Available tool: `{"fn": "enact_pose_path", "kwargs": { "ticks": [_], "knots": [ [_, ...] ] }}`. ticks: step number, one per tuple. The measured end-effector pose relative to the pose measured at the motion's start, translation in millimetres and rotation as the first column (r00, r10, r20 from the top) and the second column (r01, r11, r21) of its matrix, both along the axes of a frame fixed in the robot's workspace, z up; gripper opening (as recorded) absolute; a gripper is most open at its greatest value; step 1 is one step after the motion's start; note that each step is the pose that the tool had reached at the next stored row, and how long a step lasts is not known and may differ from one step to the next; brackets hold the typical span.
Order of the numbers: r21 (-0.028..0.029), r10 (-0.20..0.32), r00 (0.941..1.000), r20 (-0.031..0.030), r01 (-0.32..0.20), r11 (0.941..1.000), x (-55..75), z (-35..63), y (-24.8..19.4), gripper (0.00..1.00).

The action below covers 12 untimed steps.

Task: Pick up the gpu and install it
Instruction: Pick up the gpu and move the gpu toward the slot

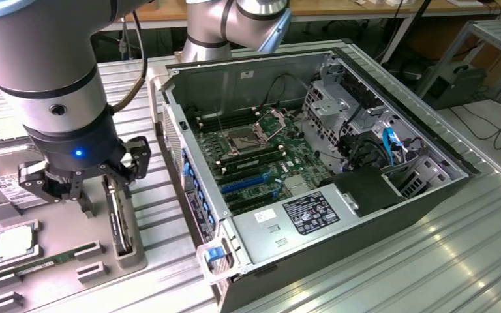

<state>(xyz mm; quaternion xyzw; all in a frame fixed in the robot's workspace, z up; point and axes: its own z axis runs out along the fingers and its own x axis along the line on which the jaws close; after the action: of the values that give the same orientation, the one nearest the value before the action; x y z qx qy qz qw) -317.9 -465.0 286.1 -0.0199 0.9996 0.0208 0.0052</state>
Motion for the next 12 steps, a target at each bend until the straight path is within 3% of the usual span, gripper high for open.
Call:
{"fn": "enact_pose_path", "kwargs": {
  "ticks": [12],
  "knots": [
    [0.0000,0.000,1.0000,-0.0054,0.000,1.0000,0.0,-20.8,0.0,0.60]
  ]
}}
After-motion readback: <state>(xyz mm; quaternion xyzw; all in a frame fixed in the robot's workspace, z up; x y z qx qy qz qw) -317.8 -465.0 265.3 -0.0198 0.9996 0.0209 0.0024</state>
